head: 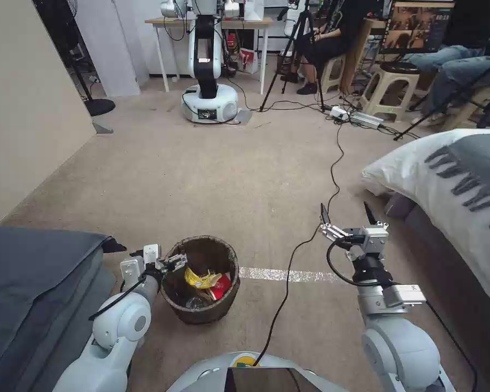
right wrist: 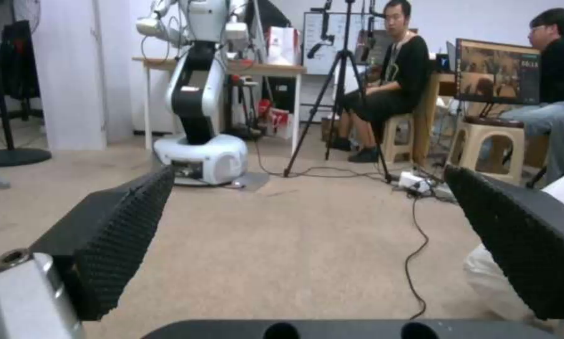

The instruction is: Pick up the trash bin, then pick up the garbage from the floor and place it into the trash bin.

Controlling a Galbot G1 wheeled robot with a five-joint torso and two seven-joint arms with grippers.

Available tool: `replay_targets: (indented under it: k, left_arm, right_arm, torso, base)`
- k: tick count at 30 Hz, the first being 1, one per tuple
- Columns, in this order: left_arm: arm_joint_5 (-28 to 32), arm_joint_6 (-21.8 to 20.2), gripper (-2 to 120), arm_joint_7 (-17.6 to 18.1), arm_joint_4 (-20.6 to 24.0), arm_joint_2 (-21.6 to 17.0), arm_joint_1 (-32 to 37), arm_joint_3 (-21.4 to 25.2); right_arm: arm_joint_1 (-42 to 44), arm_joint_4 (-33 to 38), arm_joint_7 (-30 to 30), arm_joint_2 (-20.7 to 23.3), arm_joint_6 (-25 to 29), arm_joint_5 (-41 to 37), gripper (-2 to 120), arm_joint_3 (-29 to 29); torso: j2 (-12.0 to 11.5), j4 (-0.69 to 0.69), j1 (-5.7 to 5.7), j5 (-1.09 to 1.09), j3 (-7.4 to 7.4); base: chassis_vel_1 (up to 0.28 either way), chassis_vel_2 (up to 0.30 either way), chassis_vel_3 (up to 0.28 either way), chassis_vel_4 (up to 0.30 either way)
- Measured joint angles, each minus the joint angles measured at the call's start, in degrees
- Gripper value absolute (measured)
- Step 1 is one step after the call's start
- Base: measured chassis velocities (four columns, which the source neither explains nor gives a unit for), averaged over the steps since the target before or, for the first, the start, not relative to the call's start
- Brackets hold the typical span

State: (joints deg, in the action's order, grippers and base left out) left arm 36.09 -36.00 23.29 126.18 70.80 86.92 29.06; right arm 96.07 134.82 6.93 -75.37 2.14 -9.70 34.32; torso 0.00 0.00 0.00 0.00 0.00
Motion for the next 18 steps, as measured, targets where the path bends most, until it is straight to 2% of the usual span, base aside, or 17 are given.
replay_targets:
  k: [2, 3, 4, 5, 6, 7, 8, 11, 12, 16, 17, 18]
  left_arm:
    - [-0.8, 1.0, 100, -0.5, 0.0, 0.0, 0.2, 0.1]
    - [-1.9, 3.3, 100, -1.2, 0.0, 0.1, 0.5, 0.2]
    - [-3.0, 7.6, 100, -2.5, -0.2, 0.1, 0.9, 0.3]
    - [-4.8, 14.3, 100, -3.9, -0.7, 0.2, 1.6, 0.4]
    - [-6.0, 17.3, 100, -4.8, -1.0, 0.2, 2.1, 0.5]
    - [-6.0, 17.3, 100, -4.8, -1.0, 0.2, 2.1, 0.5]
    - [-9.2, 24.0, 100, -7.0, -1.6, 0.3, 3.3, 1.0]
    - [-15.9, 35.4, 100, -9.0, -1.5, 1.0, 6.6, 1.6]
    - [-15.9, 35.4, 100, -9.0, -1.5, 1.0, 6.6, 1.6]
    - [-23.9, 44.2, 100, -8.3, -0.6, 3.0, 10.2, 1.5]
    - [-23.9, 44.2, 100, -8.3, -0.6, 3.0, 10.2, 1.5]
    - [-26.2, 46.2, 100, -7.6, -0.2, 3.7, 11.5, 1.5]
  right_arm:
    - [0.0, 0.0, 0.0, 0.0, 0.0, 0.0, 100, 0.0]
    - [0.1, 0.0, 0.0, -0.1, 0.0, 0.0, 100, 0.1]
    - [0.2, 0.0, 0.0, -0.2, 0.0, -0.1, 100, 0.1]
    - [0.4, 0.0, 0.0, -0.4, 0.0, -0.1, 100, 0.2]
    - [0.6, 0.0, 0.0, -0.6, 0.1, -0.1, 100, 0.2]
    - [0.6, 0.0, 0.0, -0.6, 0.1, -0.1, 100, 0.2]
    - [1.0, -0.1, 0.0, -1.0, 0.3, 0.0, 100, 0.2]
    - [2.3, -0.4, -0.2, -2.6, 1.2, 1.1, 100, 0.3]
    - [2.3, -0.4, -0.2, -2.6, 1.2, 1.1, 100, 0.3]
    - [3.9, -0.7, -1.1, -5.0, 2.6, 2.9, 100, 0.3]
    - [3.9, -0.7, -1.1, -5.0, 2.6, 2.9, 100, 0.3]
    - [4.7, -0.9, -1.5, -5.9, 3.4, 3.7, 100, 0.4]
  torso:
    - [0.0, 0.00, 0.00, 0.00, 0.00]
    - [0.0, 0.00, 0.00, 0.00, 0.00]
    - [0.0, 0.00, 0.00, 0.00, 0.00]
    - [0.0, 0.00, 0.00, 0.00, 0.00]
    - [0.0, 0.00, 0.00, -0.01, 0.00]
    - [0.0, 0.00, 0.00, -0.01, 0.00]
    - [0.0, 0.00, 0.00, 0.00, 0.00]
    - [0.0, 0.01, 0.00, 0.00, 0.00]
    - [0.0, 0.01, 0.00, 0.00, 0.00]
    - [0.0, 0.00, 0.00, 0.00, 0.00]
    - [0.0, 0.00, 0.00, 0.00, 0.00]
    - [0.0, 0.00, 0.00, 0.00, 0.00]
  base:
    - [0.000, 0.000, 0.000, 0.000]
    - [0.000, 0.000, 0.000, 0.000]
    - [0.000, 0.000, 0.000, 0.000]
    - [0.000, 0.000, 0.000, 0.000]
    - [0.000, 0.000, 0.000, 0.000]
    - [0.000, 0.000, 0.000, 0.000]
    - [0.000, 0.000, 0.000, 0.000]
    - [0.000, 0.000, 0.000, 0.000]
    - [0.000, 0.000, 0.000, 0.000]
    - [0.000, 0.000, 0.000, 0.000]
    - [0.000, 0.000, 0.000, 0.000]
    - [0.000, 0.000, 0.000, 0.000]
